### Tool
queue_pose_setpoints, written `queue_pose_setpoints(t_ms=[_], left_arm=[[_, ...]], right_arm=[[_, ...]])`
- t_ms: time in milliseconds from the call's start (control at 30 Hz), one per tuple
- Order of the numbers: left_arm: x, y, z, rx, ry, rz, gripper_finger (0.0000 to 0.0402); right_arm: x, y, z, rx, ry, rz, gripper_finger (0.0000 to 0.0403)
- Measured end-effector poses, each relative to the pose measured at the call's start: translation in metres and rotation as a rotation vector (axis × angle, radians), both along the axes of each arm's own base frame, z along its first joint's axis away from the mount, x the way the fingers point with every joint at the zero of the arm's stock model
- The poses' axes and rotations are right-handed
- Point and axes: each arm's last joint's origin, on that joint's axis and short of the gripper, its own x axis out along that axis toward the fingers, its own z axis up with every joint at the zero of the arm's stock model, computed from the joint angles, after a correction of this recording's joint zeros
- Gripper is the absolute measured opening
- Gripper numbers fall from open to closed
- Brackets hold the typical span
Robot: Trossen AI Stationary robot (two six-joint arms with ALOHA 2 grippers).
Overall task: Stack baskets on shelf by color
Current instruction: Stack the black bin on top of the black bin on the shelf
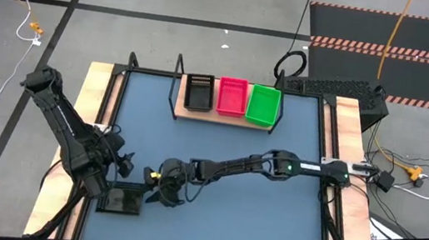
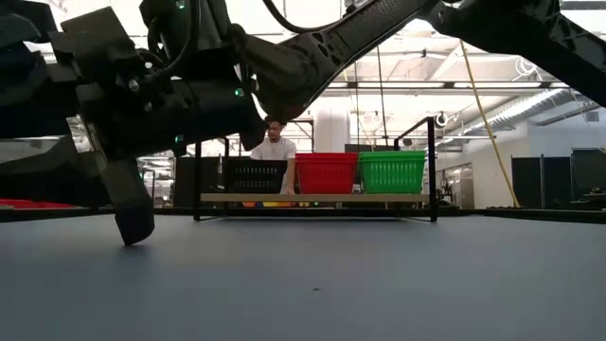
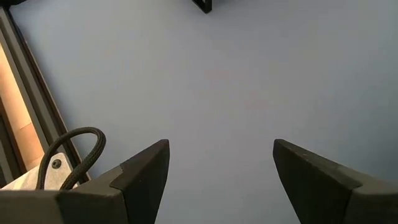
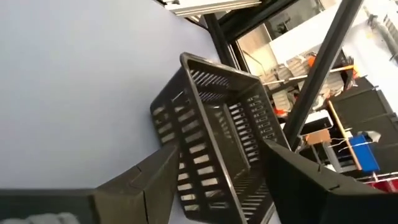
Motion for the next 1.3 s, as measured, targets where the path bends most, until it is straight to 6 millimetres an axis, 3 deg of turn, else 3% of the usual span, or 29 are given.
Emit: queue_pose_setpoints(t_ms=[200,367,667,933,1167,1300], left_arm=[[0.001,0.001,0.0,-0.001,-0.001,0.009,0.0285],[0.001,0.001,0.0,-0.001,-0.001,0.01,0.0285],[0.001,0.001,0.0,0.0,-0.001,0.011,0.0285],[0.001,0.001,0.0,-0.001,-0.001,0.01,0.0285],[0.001,0.001,0.0,0.0,0.001,0.006,0.0285],[0.001,0.001,0.0,0.001,0.002,0.005,0.0285]], right_arm=[[0.0,-0.003,-0.007,-0.003,0.038,-0.008,0.0209],[-0.002,-0.004,-0.013,0.02,0.124,-0.027,0.018],[-0.004,-0.007,-0.048,0.016,0.216,-0.014,0.0116],[-0.005,-0.006,-0.048,0.008,0.213,-0.02,0.0088],[-0.005,-0.006,-0.048,0.002,0.216,-0.022,0.0018],[-0.005,-0.006,-0.048,0.009,0.215,-0.027,0.0008]])
